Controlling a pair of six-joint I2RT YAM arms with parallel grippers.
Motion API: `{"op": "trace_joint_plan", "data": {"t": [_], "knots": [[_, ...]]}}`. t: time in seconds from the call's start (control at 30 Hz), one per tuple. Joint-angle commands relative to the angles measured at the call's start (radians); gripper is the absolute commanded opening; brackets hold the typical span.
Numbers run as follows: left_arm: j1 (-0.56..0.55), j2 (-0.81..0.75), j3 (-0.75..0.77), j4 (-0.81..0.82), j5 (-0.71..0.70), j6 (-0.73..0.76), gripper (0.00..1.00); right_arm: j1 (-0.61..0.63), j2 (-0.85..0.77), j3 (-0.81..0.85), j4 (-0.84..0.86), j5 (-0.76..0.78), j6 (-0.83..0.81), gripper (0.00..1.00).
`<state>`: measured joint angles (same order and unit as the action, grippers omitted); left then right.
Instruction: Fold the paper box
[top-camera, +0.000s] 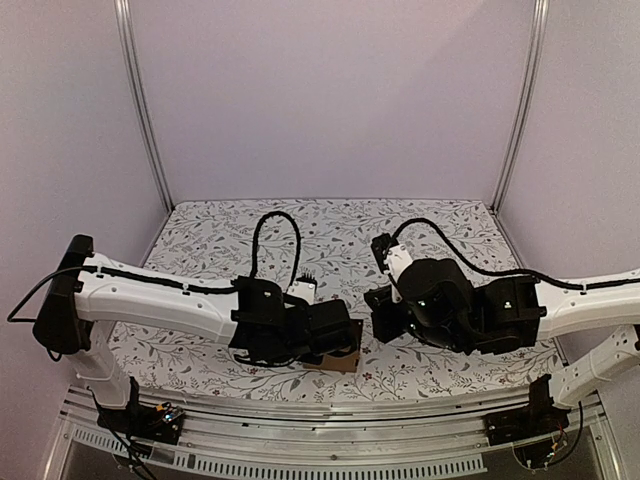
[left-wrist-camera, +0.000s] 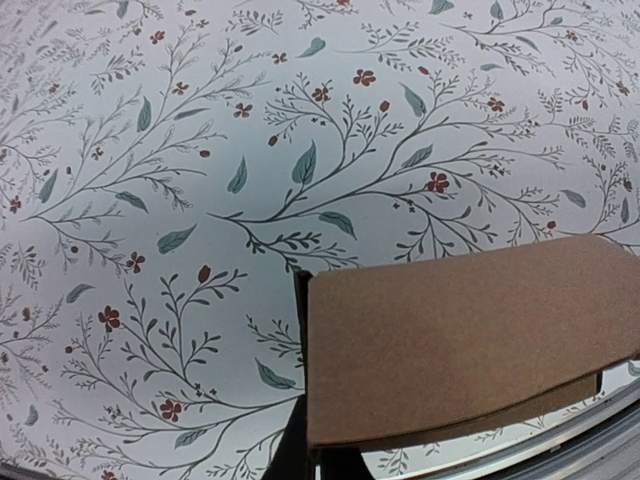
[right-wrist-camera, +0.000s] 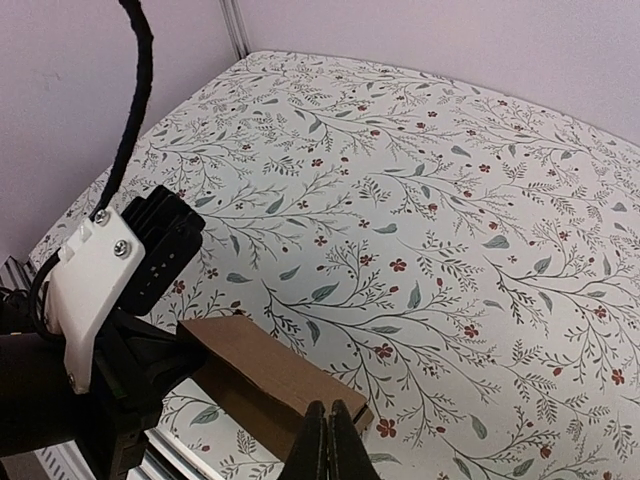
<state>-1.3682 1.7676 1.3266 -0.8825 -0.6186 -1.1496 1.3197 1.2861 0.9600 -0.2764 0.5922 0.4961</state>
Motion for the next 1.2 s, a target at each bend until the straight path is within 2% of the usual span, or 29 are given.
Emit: {"op": "trace_joint_plan", "data": {"t": [0.0,0.23,0.67,0.77,0.87,0.97,1.03,1.17], "knots": [[-0.019,0.018,-0.011,0.009,-0.018,0.011,0.0,-0.02,0.078,0.064,0.016,0.017,-0.026,0.0],[-0.02,0.002,-0.04,0.033,-0.021,0.013,0.0,-0.024,0.16,0.064,0.083,-0.024,-0.023,0.0],[-0.02,-0.006,-0.056,0.057,-0.01,0.029,0.01,-0.024,0.24,-0.124,0.22,-0.07,0.11,0.0],[-0.021,-0.019,-0.064,0.065,-0.009,0.038,0.12,-0.024,0.239,-0.136,0.227,-0.064,0.125,0.0],[-0.023,-0.038,-0.076,0.086,0.009,0.069,0.34,-0.024,0.237,-0.13,0.225,-0.055,0.119,0.0],[-0.023,-0.066,-0.091,0.097,0.034,0.105,0.49,-0.024,0.241,-0.119,0.222,-0.043,0.109,0.0],[-0.023,-0.086,-0.107,0.102,0.059,0.131,0.56,-0.024,0.244,-0.111,0.219,-0.034,0.102,0.0],[-0.023,-0.131,-0.146,0.135,0.139,0.199,0.62,-0.024,0.263,-0.091,0.205,-0.024,0.092,0.0]]}}
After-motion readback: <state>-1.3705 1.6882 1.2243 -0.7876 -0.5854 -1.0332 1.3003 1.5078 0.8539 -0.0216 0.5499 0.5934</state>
